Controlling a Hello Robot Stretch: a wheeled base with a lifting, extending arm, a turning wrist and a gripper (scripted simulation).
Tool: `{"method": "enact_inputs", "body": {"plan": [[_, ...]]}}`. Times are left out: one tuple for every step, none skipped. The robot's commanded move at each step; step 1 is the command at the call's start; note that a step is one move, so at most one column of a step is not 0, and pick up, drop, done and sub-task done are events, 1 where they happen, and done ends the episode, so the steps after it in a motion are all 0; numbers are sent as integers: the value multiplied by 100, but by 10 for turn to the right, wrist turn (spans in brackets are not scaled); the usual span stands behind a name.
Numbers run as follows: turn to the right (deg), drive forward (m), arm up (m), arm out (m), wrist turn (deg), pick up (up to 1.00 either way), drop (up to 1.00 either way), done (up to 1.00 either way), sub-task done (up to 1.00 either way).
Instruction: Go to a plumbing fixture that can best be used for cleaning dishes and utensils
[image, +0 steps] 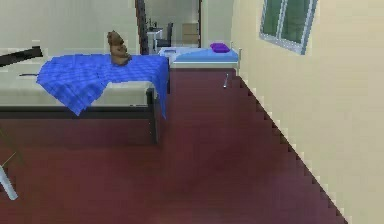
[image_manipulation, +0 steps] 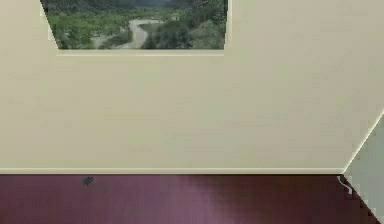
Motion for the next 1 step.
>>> {"method": "enact_inputs", "body": {"plan": [[60, 0, 0, 0, 0, 0, 0, 0, 0]]}}
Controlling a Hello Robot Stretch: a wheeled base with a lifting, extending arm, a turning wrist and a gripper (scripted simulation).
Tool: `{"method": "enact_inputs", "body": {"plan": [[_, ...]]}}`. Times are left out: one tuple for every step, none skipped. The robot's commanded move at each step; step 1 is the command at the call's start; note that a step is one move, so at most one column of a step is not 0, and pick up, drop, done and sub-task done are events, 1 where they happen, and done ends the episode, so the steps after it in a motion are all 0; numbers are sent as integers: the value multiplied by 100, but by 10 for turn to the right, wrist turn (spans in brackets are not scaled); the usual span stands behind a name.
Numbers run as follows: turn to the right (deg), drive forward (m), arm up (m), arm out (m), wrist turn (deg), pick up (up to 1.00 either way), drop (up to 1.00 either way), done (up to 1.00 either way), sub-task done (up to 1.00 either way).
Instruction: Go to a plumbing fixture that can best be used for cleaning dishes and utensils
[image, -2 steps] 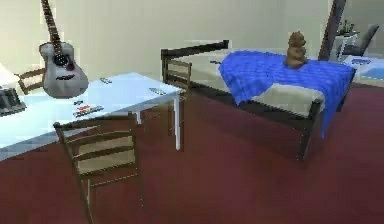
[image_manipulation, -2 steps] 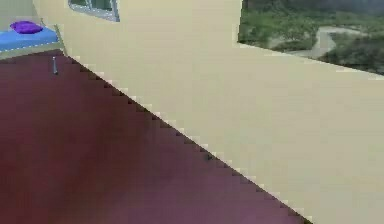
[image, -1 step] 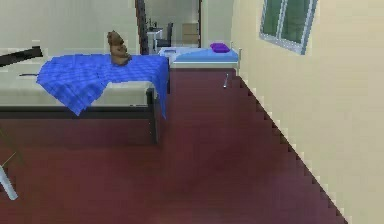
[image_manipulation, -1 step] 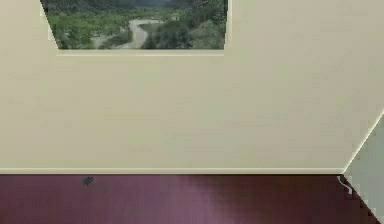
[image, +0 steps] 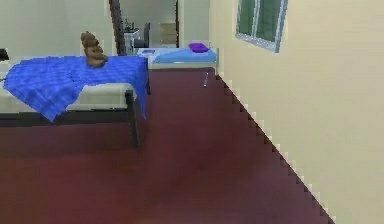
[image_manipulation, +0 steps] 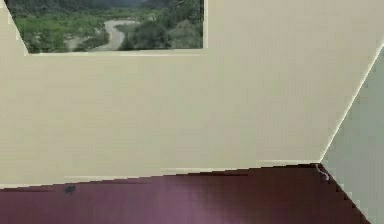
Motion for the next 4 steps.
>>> {"method": "enact_inputs", "body": {"plan": [[30, 0, 0, 0, 0, 0, 0, 0, 0], [0, 100, 0, 0, 0, 0, 0, 0, 0], [0, 95, 0, 0, 0, 0, 0, 0, 0], [-180, 0, 0, 0, 0, 0, 0, 0, 0]]}}
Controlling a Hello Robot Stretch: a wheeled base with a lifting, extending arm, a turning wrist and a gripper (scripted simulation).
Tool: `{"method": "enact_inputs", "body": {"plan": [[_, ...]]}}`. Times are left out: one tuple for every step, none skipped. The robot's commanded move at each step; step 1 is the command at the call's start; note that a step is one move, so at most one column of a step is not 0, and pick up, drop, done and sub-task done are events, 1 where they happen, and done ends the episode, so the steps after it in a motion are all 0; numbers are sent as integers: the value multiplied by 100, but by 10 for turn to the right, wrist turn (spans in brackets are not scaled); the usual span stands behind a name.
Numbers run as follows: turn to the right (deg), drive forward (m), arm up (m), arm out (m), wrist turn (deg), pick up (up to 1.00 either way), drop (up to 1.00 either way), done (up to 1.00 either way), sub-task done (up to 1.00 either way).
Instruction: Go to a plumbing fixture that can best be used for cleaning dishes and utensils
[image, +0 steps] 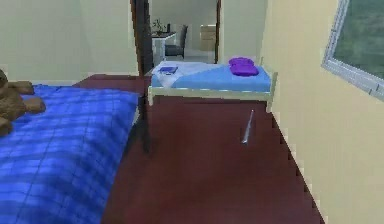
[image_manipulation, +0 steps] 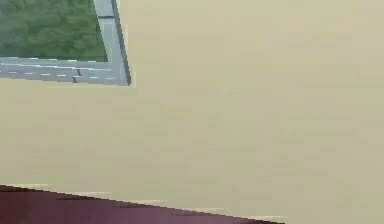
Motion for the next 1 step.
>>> {"method": "enact_inputs", "body": {"plan": [[0, 100, 0, 0, 0, 0, 0, 0, 0]]}}
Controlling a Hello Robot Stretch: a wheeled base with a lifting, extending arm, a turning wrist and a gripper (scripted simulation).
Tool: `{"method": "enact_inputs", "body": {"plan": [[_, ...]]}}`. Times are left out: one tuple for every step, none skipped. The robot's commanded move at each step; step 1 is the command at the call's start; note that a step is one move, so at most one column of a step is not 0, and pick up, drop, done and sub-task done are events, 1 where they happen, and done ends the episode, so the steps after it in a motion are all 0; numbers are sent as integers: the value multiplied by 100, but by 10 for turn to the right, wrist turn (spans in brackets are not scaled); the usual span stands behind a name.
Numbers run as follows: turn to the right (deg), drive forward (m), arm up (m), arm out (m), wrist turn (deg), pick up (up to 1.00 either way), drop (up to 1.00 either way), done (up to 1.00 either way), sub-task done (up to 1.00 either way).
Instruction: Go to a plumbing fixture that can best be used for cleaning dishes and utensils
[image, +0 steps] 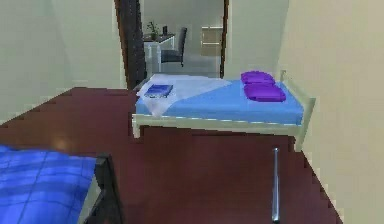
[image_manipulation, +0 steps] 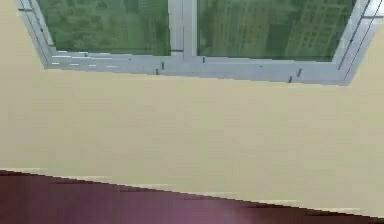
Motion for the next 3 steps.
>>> {"method": "enact_inputs", "body": {"plan": [[0, 100, 0, 0, 0, 0, 0, 0, 0], [-30, 0, 0, 0, 0, 0, 0, 0, 0], [0, 30, 0, 0, 0, 0, 0, 0, 0]]}}
